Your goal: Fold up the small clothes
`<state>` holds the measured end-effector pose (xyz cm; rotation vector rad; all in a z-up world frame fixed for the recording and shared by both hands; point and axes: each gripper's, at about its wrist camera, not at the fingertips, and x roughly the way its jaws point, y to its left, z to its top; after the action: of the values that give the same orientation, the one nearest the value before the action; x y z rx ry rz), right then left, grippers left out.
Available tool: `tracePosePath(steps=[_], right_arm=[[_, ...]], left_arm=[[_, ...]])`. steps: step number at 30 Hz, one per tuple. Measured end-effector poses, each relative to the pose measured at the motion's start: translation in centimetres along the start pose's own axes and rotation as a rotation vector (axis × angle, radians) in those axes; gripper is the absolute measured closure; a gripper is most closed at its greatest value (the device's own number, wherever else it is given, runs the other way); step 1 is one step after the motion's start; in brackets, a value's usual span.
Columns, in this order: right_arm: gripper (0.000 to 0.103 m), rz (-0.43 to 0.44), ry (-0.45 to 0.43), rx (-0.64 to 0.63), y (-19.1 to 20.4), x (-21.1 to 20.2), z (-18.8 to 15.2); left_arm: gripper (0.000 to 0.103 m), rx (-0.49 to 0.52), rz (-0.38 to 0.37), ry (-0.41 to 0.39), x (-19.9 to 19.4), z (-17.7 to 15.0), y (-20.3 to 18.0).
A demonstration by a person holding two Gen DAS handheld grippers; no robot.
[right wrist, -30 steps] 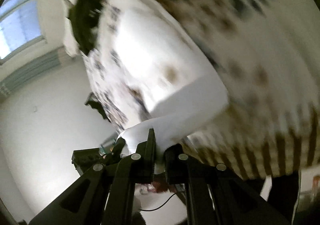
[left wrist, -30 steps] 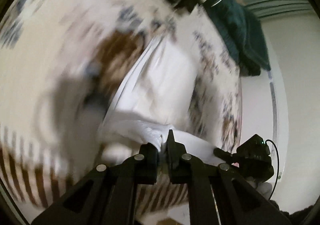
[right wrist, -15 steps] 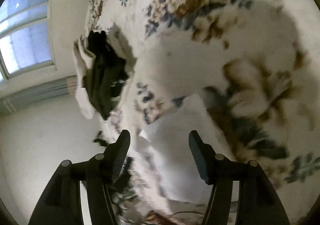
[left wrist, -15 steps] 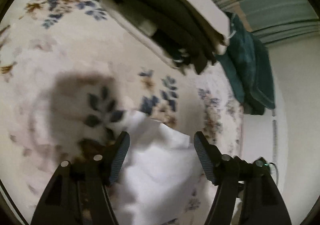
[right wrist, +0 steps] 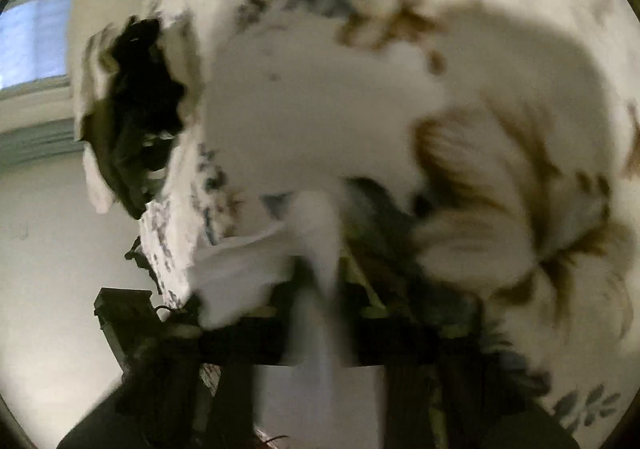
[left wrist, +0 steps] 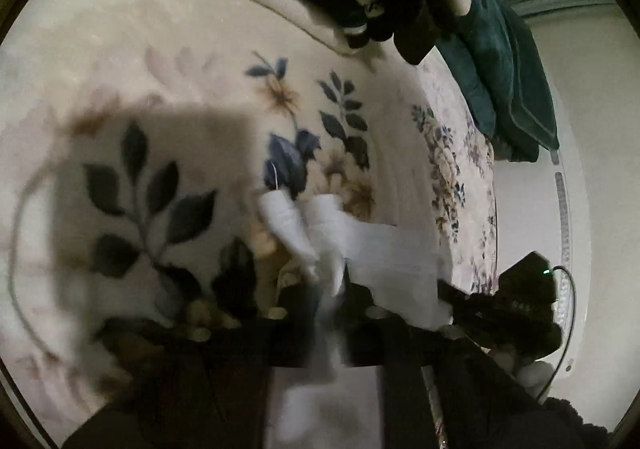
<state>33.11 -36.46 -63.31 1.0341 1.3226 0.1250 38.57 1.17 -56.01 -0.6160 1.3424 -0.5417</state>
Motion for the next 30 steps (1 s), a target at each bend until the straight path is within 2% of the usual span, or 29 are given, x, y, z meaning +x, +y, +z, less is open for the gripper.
tracePosePath(steps=[3, 5, 8, 11, 12, 13, 14, 15, 16, 17, 18, 19, 22, 25, 28, 30], right_arm=[[0.099, -0.018, -0.085, -0.046, 1.5, -1.5, -0.4], [0.099, -0.029, -0.11, -0.027, 1.5, -1.7, -0.5], [0.1, -0.091, -0.111, -0.018, 1.2, -0.9, -0.2], [0.099, -0.114, -0.073, -0.006, 1.1, -0.5, 0.6], [0.098, -0.117, -0.065, 0.001, 1.0, -0.5, 0.8], [0.087, -0.108, -0.054, 0.01, 0.6, -0.8, 1.0], [0.068, -0.12, -0.04, 0.018, 0.1, -1.2, 1.1], [0.059, -0.127, -0.036, 0.018, -0.4, -1.5, 1.0], [0.047, -0.114, -0.032, 0.024, -1.1, -1.9, 0.9], [0.043, -0.074, -0.001, 0.048, -2.1, -2.0, 0.6], [0.043, -0.019, 0.048, 0.079, -3.4, -1.7, 0.4], [0.043, 0.038, 0.091, 0.1, -4.3, -1.4, 0.0], [0.043, 0.193, 0.235, 0.14, -6.6, 0.9, -1.7], [0.043, 0.279, 0.344, 0.099, -6.6, 3.8, -3.2], [0.043, 0.3, 0.379, 0.054, -5.4, 5.7, -3.8], [0.045, 0.309, 0.366, 0.042, -4.7, 6.4, -3.9]], left_arm=[[0.099, -0.03, -0.013, -0.064, -1.5, 0.2, 0.6], [0.099, -0.041, -0.006, -0.061, -1.0, 0.6, 1.2], [0.099, -0.055, 0.01, -0.029, 0.1, 0.7, 2.0], [0.091, -0.105, 0.026, -0.001, -0.4, 0.6, 3.1], [0.078, -0.105, 0.046, -0.001, -0.9, 0.5, 3.3], [0.062, -0.1, 0.071, -0.01, -1.7, 0.3, 3.5], [0.055, -0.101, 0.072, -0.015, -2.3, 0.1, 3.8], [0.046, -0.111, 0.06, -0.019, -2.8, -0.2, 4.3], [0.045, -0.142, 0.025, -0.018, -3.3, -0.8, 5.0], [0.045, -0.169, -0.008, -0.011, -3.4, -1.2, 5.5], [0.045, -0.195, -0.057, -0.001, -3.4, -1.6, 5.9], [0.045, -0.228, -0.138, 0.024, -2.8, -2.1, 6.4], [0.045, -0.255, -0.258, 0.1, -0.6, -3.3, 6.3], [0.045, -0.215, -0.246, 0.165, 1.3, -3.6, 4.5], [0.045, -0.169, -0.213, 0.179, 2.2, -3.6, 2.9], [0.047, -0.15, -0.188, 0.162, 2.3, -3.7, 2.2]])
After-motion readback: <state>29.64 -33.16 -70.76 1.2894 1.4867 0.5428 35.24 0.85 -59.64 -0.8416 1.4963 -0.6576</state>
